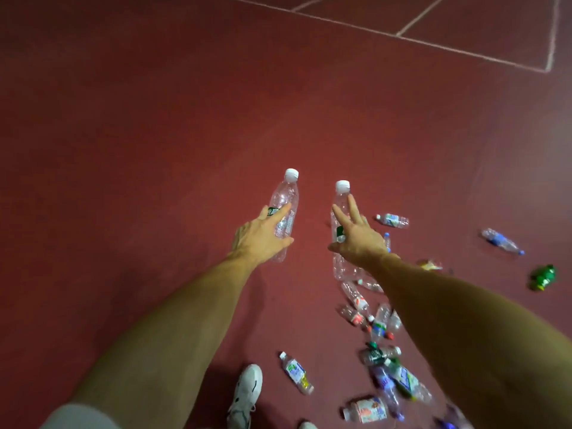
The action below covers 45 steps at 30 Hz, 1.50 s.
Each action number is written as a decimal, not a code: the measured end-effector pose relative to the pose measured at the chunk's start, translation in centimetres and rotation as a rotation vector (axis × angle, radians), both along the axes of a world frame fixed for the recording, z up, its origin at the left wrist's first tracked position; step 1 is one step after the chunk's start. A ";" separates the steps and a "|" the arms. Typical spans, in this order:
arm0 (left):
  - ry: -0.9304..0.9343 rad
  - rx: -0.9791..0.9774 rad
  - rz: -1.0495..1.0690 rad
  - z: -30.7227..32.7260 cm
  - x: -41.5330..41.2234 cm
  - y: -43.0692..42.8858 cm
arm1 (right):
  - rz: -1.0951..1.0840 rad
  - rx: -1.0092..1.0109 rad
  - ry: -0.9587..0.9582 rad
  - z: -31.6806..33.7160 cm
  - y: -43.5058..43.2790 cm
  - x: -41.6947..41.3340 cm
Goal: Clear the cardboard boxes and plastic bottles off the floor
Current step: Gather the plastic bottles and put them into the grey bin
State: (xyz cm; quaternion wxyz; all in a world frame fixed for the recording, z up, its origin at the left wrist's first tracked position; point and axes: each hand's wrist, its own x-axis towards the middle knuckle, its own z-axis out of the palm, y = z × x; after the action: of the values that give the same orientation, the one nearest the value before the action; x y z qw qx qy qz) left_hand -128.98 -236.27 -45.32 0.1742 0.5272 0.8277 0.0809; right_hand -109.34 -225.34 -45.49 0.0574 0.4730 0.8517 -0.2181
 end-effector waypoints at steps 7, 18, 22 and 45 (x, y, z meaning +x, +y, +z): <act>0.085 0.060 0.345 4.1 -5.7 -12.5 | 0.369 0.076 0.011 5.2 -5.9 -9.9; 0.194 0.033 0.812 7.4 -18.3 -40.8 | 0.938 0.094 0.043 8.9 -29.6 -32.8; 0.212 -0.002 0.994 8.1 -21.7 -53.1 | 1.111 0.094 0.079 9.3 -41.4 -40.7; 0.160 -0.070 1.920 8.3 -30.5 -95.3 | 1.943 0.045 0.167 9.7 -91.5 -67.9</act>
State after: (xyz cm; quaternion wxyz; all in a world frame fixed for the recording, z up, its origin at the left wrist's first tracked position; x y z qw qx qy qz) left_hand -159.46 -331.59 -37.05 -0.0076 -0.3760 0.9177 0.1281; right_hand -177.23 -316.85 -35.83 0.1427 -0.4515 0.8759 -0.0922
